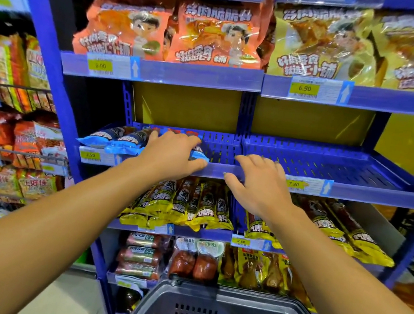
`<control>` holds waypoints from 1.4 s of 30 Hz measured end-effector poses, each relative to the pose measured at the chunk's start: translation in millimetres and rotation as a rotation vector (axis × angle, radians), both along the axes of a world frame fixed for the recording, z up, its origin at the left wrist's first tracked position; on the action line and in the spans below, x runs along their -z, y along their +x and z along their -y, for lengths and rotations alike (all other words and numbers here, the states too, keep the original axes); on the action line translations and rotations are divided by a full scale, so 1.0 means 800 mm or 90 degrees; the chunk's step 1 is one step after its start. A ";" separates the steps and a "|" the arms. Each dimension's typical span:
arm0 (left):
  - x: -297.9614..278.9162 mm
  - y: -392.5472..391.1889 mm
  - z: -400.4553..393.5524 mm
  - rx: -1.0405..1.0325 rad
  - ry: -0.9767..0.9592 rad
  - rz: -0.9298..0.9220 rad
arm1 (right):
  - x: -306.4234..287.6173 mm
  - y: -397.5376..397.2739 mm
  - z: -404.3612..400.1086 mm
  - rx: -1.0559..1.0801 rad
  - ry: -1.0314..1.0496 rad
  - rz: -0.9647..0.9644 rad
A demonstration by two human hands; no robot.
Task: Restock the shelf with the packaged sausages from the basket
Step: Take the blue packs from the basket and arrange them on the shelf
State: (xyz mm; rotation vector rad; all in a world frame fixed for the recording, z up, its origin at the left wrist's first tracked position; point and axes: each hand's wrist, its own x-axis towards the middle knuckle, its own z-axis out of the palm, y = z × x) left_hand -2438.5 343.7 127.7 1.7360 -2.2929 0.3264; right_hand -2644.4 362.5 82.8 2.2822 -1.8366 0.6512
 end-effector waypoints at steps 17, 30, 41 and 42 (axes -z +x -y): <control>0.019 0.013 -0.035 0.039 -0.091 -0.040 | 0.001 0.005 -0.061 -0.031 -0.001 -0.034; 0.208 -0.027 -0.168 0.196 0.026 -0.163 | 0.150 -0.020 -0.191 -0.034 0.128 -0.067; 0.425 -0.074 -0.217 0.166 0.341 -0.100 | 0.320 -0.100 -0.255 0.063 0.415 -0.102; 0.442 -0.076 -0.217 0.161 0.366 -0.091 | 0.334 -0.106 -0.257 0.069 0.434 -0.101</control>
